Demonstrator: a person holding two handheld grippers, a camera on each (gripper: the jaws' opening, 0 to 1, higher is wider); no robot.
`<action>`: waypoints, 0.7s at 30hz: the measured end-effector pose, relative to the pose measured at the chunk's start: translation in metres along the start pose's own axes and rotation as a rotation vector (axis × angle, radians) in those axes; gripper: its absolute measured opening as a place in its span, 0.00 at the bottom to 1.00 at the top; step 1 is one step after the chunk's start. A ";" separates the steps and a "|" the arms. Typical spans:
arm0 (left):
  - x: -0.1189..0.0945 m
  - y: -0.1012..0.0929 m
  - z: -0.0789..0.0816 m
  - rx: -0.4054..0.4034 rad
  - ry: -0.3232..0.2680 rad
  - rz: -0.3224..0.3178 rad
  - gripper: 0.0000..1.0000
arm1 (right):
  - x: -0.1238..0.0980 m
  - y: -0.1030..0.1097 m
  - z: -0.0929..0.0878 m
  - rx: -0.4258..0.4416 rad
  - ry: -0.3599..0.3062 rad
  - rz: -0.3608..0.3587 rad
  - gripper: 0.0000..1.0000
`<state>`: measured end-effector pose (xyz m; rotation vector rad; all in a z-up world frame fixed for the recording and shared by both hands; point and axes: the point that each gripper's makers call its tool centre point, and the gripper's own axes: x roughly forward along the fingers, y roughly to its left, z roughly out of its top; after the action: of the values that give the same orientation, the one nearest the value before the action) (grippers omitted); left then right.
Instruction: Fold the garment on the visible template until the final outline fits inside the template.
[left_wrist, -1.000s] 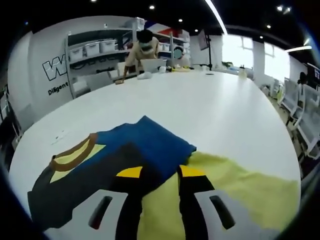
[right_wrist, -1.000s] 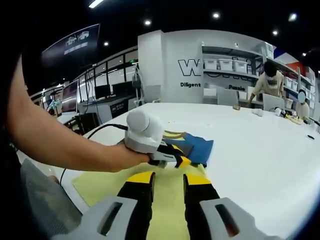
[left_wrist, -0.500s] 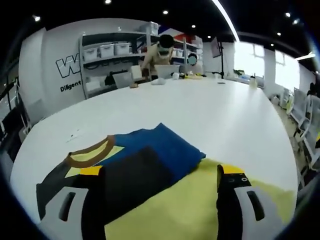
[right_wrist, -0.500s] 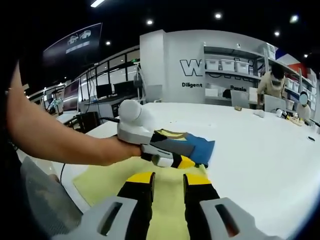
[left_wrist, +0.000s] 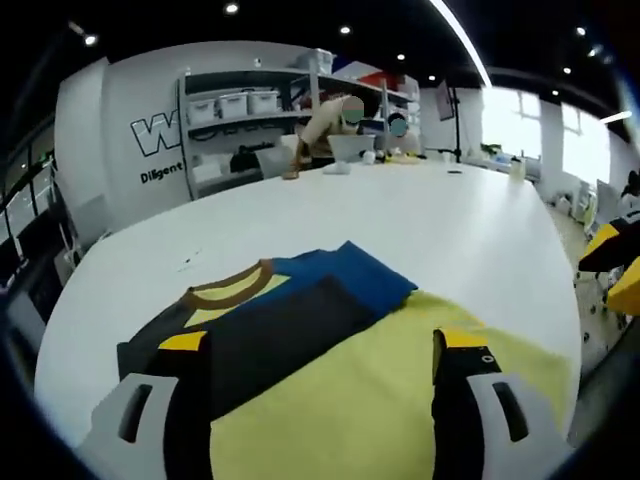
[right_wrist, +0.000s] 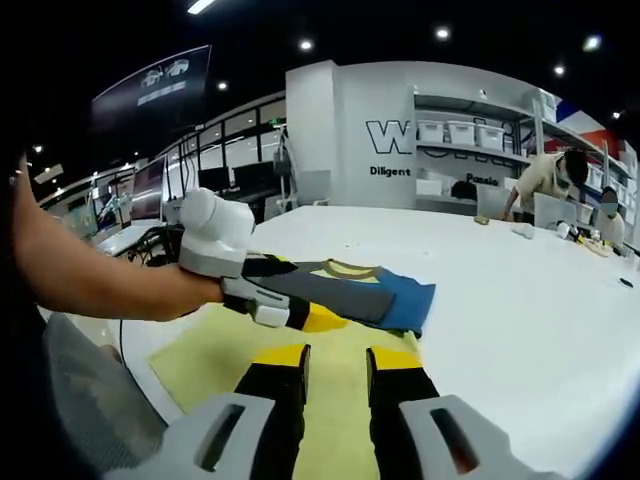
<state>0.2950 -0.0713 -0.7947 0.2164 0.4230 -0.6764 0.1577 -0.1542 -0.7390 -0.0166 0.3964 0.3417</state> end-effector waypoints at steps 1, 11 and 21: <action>-0.015 0.001 -0.002 -0.003 0.001 0.002 0.86 | 0.000 0.000 0.000 0.000 -0.001 0.001 0.19; -0.087 0.021 -0.013 -0.031 -0.011 0.063 0.85 | 0.001 0.006 -0.001 -0.019 0.006 0.023 0.18; -0.142 0.022 -0.027 -0.119 -0.002 0.076 0.82 | 0.001 0.009 -0.002 -0.037 0.012 0.037 0.19</action>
<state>0.2018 0.0339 -0.7546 0.1187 0.4490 -0.5755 0.1546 -0.1452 -0.7411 -0.0479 0.4028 0.3856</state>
